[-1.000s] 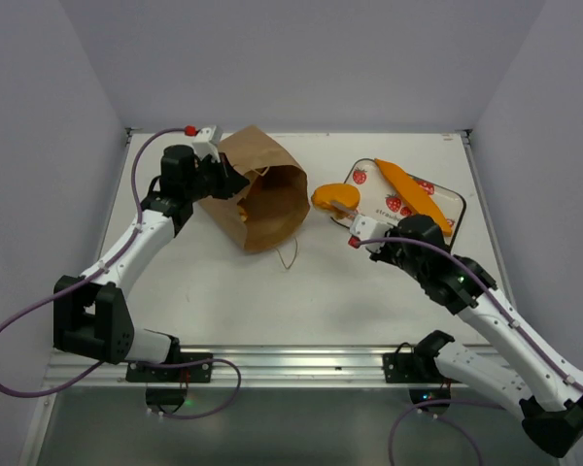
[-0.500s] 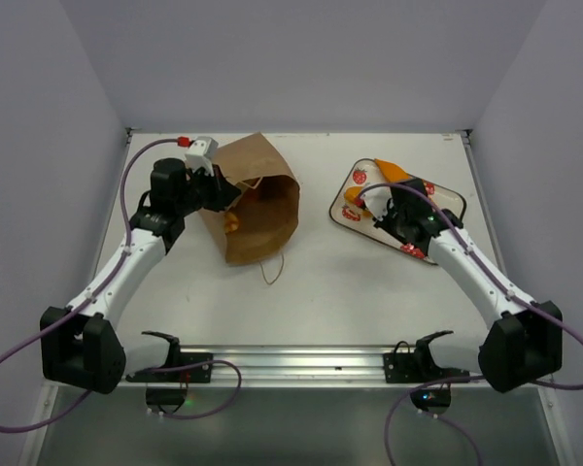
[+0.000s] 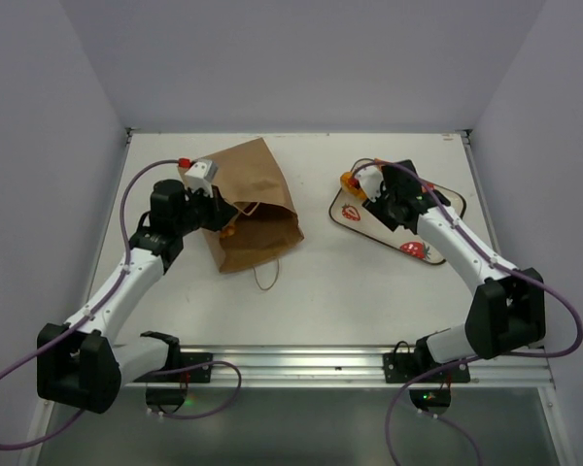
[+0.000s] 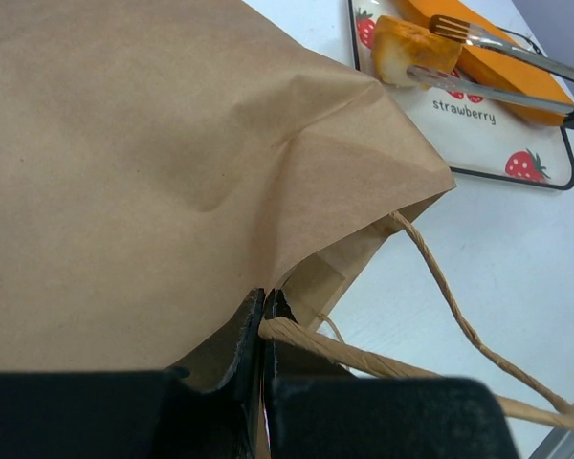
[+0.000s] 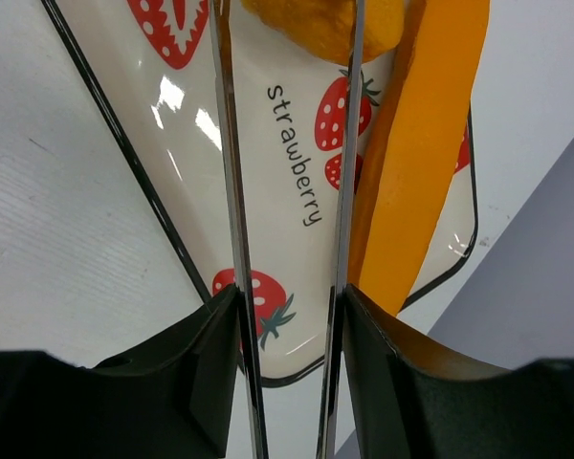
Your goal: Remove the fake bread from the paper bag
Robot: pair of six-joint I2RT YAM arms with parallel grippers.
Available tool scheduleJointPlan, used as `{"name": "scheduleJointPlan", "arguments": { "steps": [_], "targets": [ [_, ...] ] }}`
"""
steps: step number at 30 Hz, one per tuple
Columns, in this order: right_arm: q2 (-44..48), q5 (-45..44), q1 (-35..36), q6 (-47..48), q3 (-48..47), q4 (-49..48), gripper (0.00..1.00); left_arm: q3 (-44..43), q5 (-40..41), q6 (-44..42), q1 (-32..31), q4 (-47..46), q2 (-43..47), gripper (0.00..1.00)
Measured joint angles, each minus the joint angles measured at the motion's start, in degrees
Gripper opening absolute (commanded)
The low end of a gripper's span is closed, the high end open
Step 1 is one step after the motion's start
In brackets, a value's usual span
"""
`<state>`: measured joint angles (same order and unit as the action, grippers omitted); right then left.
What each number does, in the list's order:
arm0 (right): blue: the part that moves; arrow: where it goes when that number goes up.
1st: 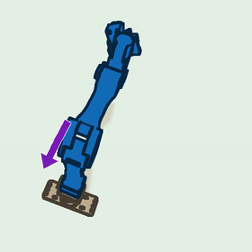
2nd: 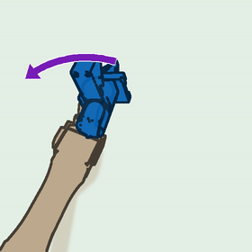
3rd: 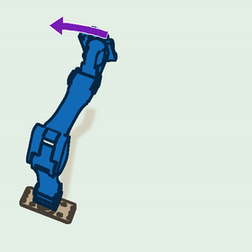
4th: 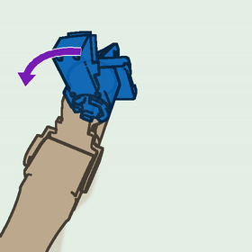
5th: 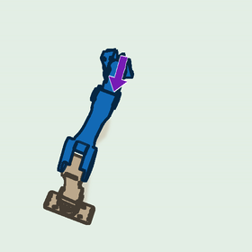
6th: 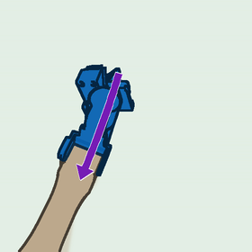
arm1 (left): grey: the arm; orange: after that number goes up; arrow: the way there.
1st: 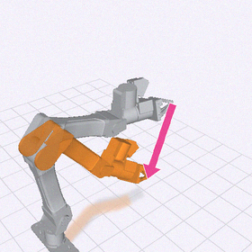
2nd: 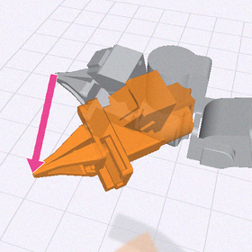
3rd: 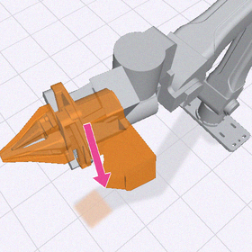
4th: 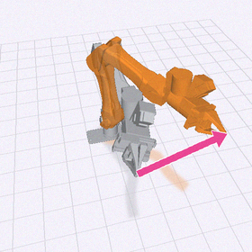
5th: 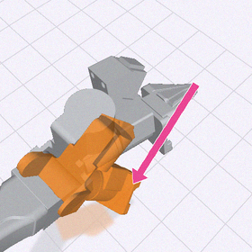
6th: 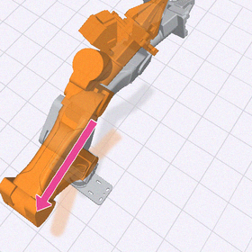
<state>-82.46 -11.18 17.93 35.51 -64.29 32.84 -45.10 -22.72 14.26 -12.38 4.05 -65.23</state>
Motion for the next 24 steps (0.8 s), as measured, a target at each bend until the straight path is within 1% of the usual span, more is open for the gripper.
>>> {"name": "scheduleJointPlan", "arguments": {
  "steps": [1, 7, 13, 24],
  "targets": [
    [0.0, 0.02, -0.13, -0.2, 0.0, -0.04, 0.51, 0.33, 0.07, -0.17, 0.0, -0.15, 0.0, 0.04],
    [0.09, 1.2, -0.83, -1.29, 0.0, -0.02, 0.53, 1.2, 0.39, -0.46, 0.0, -0.44, 0.02, 0.05],
    [1.62, 3.61, -0.98, -2.58, 0.0, -0.02, 0.54, 1.88, 0.61, -0.61, 0.0, -0.59, 0.33, 0.05],
    [7.15, 8.28, -1.01, -3.85, -0.04, 0.55, 0.54, 1.86, 0.59, -0.59, 0.0, -0.79, 0.33, 0.04]
  ]
}}
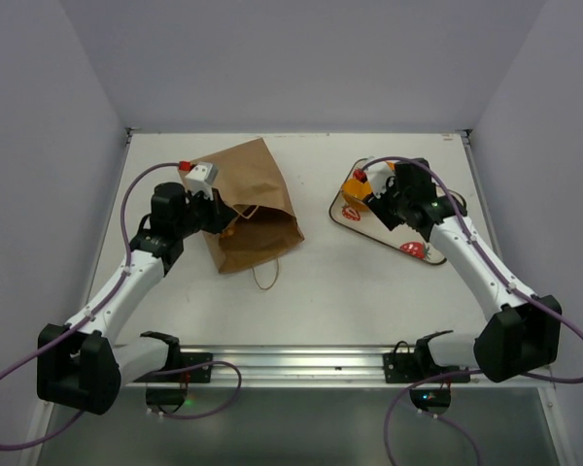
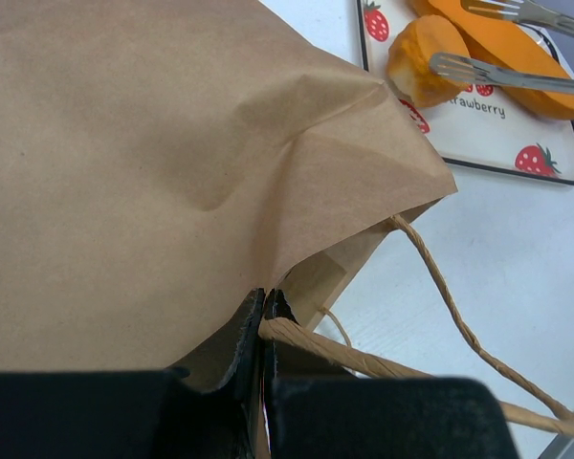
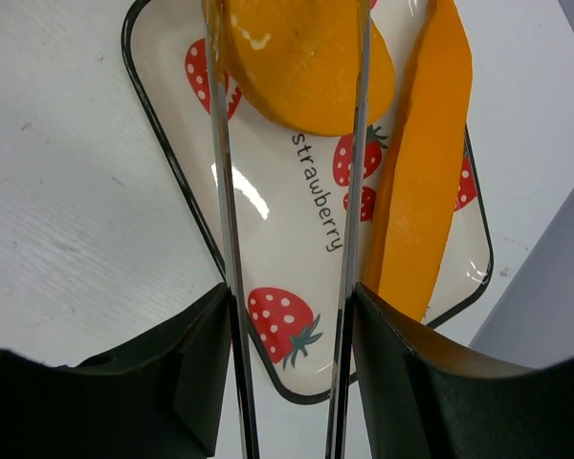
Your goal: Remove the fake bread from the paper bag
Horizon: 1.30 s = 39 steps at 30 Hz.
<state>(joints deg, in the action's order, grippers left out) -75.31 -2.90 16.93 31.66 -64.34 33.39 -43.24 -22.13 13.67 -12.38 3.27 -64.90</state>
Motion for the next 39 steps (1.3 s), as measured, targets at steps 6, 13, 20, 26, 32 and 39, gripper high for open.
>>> {"name": "scheduleJointPlan", "arguments": {
  "steps": [6, 13, 20, 26, 32, 39],
  "targets": [
    [0.52, 1.25, 0.0, -0.24, 0.0, 0.55, 0.52, -0.04, -0.42, 0.24, 0.0, -0.24, 0.0, 0.05],
    [4.15, 6.56, 0.0, -0.22, -0.59, 2.99, 0.51, -1.68, -1.49, 0.74, 0.0, -0.22, -0.33, 0.05],
    [8.26, 14.14, 0.72, 0.98, -0.61, 6.14, 0.48, -5.95, -2.21, 1.81, 0.0, 0.5, -1.6, 0.05],
    [14.82, 19.78, 5.57, 3.19, -0.61, 9.62, 0.47, -8.59, -3.58, 4.92, 0.0, 0.66, -3.85, 0.05],
    [18.34, 21.7, 12.74, 4.72, -0.55, 11.3, 0.47, -9.49, -5.01, 8.76, 0.0, 0.5, -6.54, 0.04],
    [13.9, 18.29, 21.62, 6.16, -0.39, 9.68, 0.46, -10.43, -5.6, 12.37, 0.0, -0.55, -7.32, 0.04]
  ]
}}
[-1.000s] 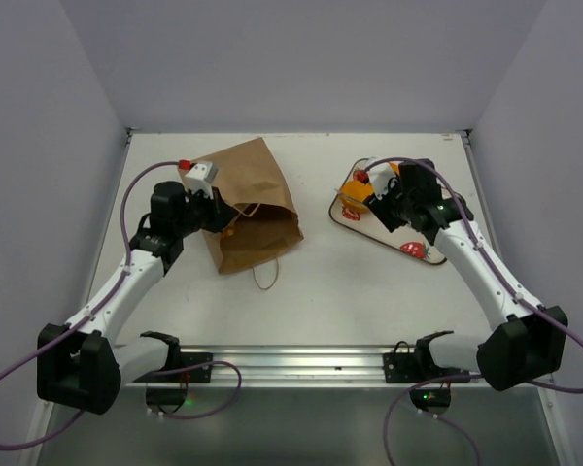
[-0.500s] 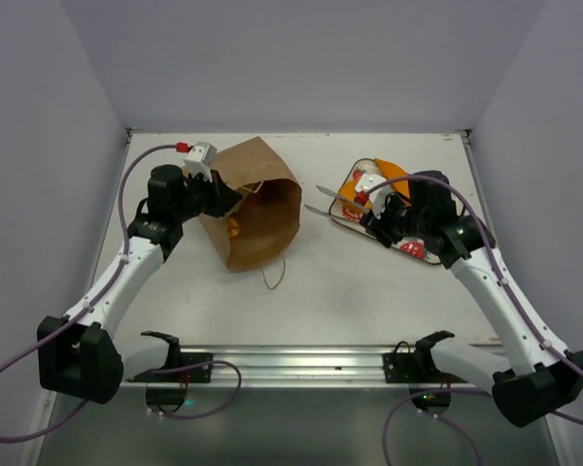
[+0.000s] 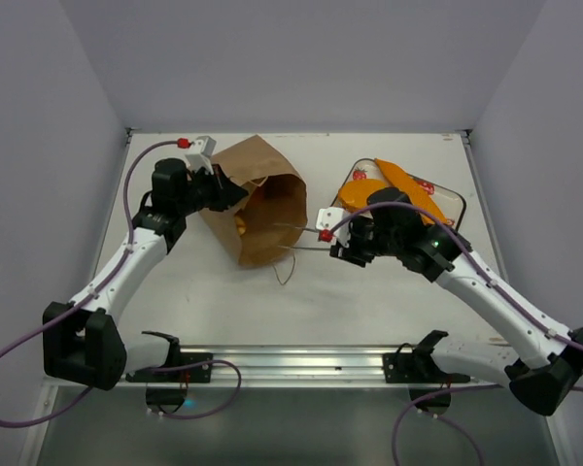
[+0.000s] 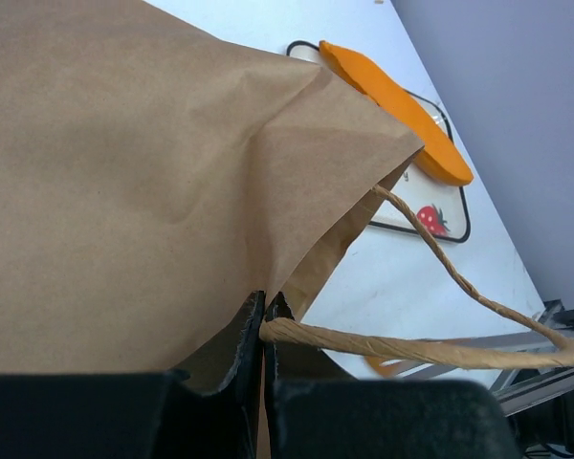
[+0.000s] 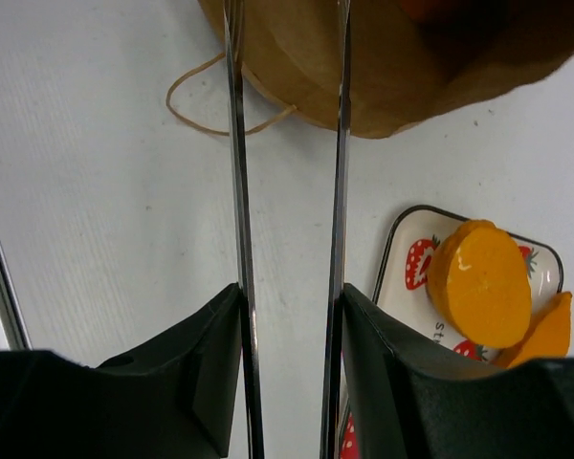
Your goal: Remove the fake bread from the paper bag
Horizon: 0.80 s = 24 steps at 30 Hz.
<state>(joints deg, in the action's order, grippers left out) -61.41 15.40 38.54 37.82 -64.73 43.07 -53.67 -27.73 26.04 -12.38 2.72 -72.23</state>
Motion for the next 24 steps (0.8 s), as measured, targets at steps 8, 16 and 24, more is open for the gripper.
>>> {"name": "scheduleJointPlan", "arguments": {
  "steps": [8, 16, 24],
  "targets": [
    [-11.56, -18.16, 12.59, 4.55, 2.16, -12.13, 0.46, -2.38, -0.57, 1.51, 0.0, 0.02, 0.31, 0.04],
    [-21.97, -34.1, 18.1, 12.59, 2.01, -28.7, 0.46, -2.49, -0.81, 2.1, 0.0, 1.07, 0.55, 0.04],
    [-27.26, -42.1, 20.98, 19.02, 1.84, -39.26, 0.47, -3.39, -0.87, 2.51, 0.0, 1.7, 0.76, 0.04]
  ]
}}
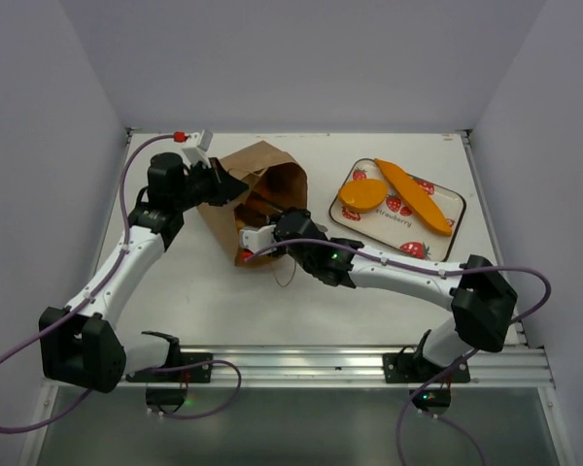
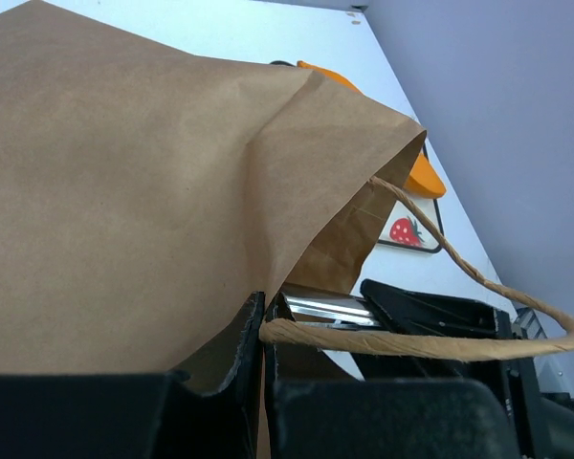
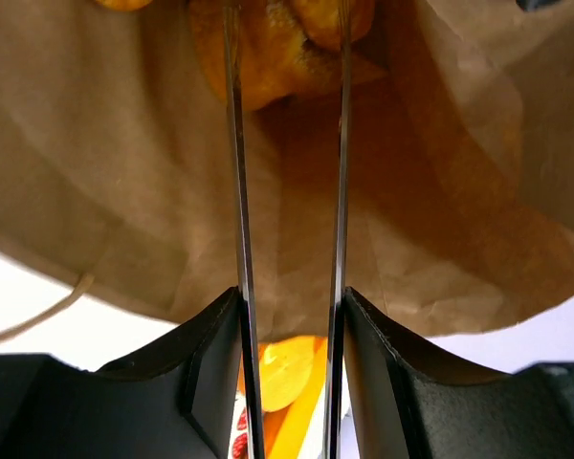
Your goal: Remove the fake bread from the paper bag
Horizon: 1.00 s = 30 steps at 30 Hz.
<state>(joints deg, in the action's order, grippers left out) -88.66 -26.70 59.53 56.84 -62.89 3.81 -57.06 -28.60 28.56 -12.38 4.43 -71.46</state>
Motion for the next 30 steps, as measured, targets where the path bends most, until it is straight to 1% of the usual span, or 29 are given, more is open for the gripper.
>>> {"name": "scheduleJointPlan", "arguments": {
  "steps": [6, 13, 17, 18, 19, 20, 22, 23, 27, 29, 30],
  "targets": [
    [-3.91, -3.48, 0.66, 4.39, -0.31, -5.38, 0.49, -0.07, -0.28, 0.5, 0.0, 0.07, 0.24, 0.04],
    [-7.58, -5.4, 0.85, 6.95, -2.49, -8.17, 0.49, -0.07, -0.98, 1.09, 0.0, 0.04, 0.72, 0.04],
    [-10.21, -5.88, 0.92, 8.26, -4.09, -9.64, 0.47, -0.07, -1.49, 1.97, 0.0, 0.0, 1.01, 0.04],
    [-11.34, -6.21, 0.92, 8.66, -4.66, -9.99, 0.43, -0.07, -1.62, 2.19, 0.0, -0.02, 1.09, 0.04],
    [-11.87, -6.34, 0.92, 8.85, -4.81, -10.19, 0.43, -0.07, -1.77, 2.36, 0.0, -0.02, 1.14, 0.04],
    [-12.61, -6.71, 0.92, 9.03, -5.09, -10.4, 0.36, -0.07, -1.95, 2.4, 0.0, -0.02, 1.2, 0.04],
    [-13.94, -7.04, 0.92, 9.6, -5.6, -10.73, 0.27, -0.07, -2.08, 2.4, 0.0, -0.02, 1.38, 0.04],
    [-14.27, -7.19, 0.92, 9.62, -5.75, -10.8, 0.19, -0.07, -2.08, 2.4, 0.0, -0.02, 1.44, 0.04],
    [-14.6, -7.28, 0.9, 9.62, -6.36, -10.73, 0.07, -0.07, -2.01, 2.38, 0.0, 0.02, 1.53, 0.04],
    [-14.58, -7.04, 0.92, 9.07, -6.56, -10.51, 0.04, -0.07, -2.03, 2.36, 0.0, -0.04, 1.53, 0.04],
    [-14.47, -6.8, 0.92, 8.59, -6.64, -9.9, 0.01, -0.07, -2.01, 2.36, 0.0, -0.04, 1.57, 0.04]
  ]
}}
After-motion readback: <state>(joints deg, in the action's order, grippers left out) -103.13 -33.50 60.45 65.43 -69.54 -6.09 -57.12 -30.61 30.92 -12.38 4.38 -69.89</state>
